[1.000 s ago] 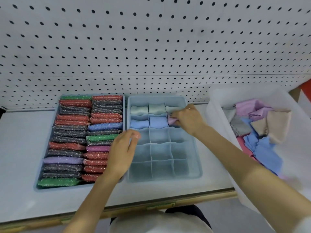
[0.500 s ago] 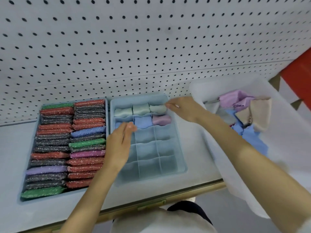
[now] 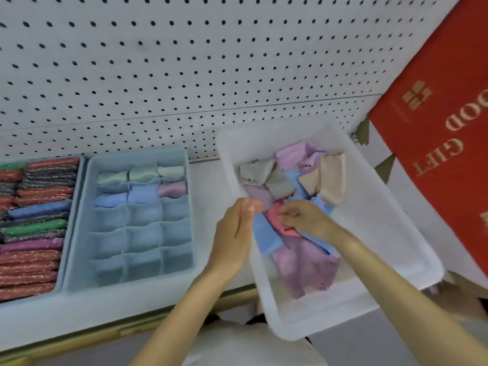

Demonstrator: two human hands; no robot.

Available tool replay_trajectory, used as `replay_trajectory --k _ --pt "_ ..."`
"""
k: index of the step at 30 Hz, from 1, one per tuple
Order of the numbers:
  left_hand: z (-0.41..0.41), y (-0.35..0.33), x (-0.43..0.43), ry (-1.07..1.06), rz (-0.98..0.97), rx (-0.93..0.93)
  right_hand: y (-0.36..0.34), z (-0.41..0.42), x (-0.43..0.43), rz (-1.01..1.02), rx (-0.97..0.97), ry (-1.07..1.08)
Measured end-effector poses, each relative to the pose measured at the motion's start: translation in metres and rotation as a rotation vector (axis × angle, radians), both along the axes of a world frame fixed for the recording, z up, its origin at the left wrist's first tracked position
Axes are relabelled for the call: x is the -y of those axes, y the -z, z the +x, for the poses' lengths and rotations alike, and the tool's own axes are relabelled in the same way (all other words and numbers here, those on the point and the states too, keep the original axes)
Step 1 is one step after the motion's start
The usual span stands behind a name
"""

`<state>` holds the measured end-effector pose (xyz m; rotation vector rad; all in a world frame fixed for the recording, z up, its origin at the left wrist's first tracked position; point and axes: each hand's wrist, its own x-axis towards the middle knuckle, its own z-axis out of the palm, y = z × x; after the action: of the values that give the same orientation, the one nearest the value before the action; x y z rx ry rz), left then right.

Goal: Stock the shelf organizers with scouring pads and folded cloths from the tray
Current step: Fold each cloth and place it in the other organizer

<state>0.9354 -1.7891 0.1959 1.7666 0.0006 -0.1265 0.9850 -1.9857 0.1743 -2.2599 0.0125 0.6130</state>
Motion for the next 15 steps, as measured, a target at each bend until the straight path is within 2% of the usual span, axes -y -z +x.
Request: replay_trajectory --k 2,3,5,10,12,15 --pt "-0.002 0.003 0.012 -0.061 0.032 0.007 0.012 -0.002 -0.004 0.08 -0.091 -0.042" --pt "-0.003 0.004 0.017 -0.102 0.023 0.009 0.021 0.002 -0.006 0.08 -0.063 -0.07" --pt "-0.005 0.005 0.027 -0.186 -0.005 0.016 0.039 0.014 -0.013 0.031 0.003 -0.129" --pt "-0.008 0.001 0.042 -0.348 -0.052 0.003 0.057 0.027 -0.033 -0.057 -0.043 -0.172" --pt "-0.005 -0.001 0.042 -0.395 -0.037 0.014 0.052 0.027 -0.036 0.074 -0.092 -0.118" --pt "-0.004 -0.011 0.04 -0.513 -0.024 0.03 0.024 0.028 -0.028 0.436 -0.251 0.055"
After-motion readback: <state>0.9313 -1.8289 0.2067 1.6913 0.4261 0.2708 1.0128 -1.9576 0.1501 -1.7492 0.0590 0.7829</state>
